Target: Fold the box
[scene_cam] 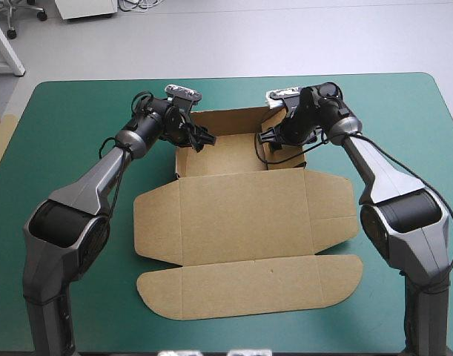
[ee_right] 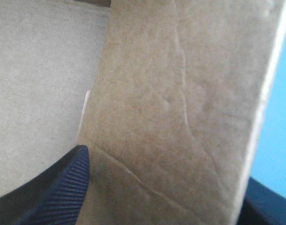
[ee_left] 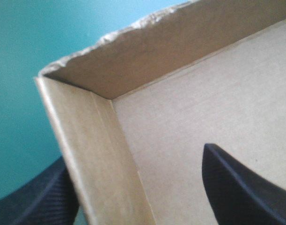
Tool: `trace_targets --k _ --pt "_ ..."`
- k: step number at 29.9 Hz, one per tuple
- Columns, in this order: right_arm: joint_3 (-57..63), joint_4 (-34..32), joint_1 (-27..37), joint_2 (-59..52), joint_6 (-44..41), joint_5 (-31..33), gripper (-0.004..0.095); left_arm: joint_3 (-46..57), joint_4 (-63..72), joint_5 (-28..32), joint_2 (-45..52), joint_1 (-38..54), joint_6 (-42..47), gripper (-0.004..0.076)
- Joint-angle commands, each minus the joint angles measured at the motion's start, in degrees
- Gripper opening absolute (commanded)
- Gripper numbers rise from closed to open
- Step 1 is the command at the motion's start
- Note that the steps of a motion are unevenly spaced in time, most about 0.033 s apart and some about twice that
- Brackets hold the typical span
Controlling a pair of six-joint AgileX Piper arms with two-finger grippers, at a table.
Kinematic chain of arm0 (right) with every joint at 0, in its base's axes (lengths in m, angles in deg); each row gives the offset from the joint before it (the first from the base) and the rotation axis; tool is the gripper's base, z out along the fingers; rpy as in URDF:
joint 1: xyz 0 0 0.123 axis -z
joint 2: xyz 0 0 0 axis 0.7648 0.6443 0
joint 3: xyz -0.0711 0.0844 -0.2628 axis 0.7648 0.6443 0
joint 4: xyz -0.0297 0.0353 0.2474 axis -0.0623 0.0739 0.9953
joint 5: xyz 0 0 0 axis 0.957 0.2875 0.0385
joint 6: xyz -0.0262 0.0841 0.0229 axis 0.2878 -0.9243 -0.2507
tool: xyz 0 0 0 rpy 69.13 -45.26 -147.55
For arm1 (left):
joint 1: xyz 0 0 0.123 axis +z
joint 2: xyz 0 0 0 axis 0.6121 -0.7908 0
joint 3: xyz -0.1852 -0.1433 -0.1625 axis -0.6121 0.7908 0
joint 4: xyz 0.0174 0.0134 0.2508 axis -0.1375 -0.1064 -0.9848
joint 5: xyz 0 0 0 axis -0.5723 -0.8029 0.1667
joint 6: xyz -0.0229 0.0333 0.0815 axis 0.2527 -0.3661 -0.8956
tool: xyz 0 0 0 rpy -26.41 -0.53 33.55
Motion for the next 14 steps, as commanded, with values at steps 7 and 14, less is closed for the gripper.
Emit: trace_targets --k 7,14 --pt "-3.04 -0.71 -0.09 -3.00 0.45 -1.94 0.0617 -1.47 -5.23 0.92 5.80 -0.36 1.94 0.0510" --pt "-8.14 -0.60 -0.09 -3.00 0.55 2.00 0.0607 -1.47 -4.66 0.34 8.36 -0.36 2.21 0.0510"
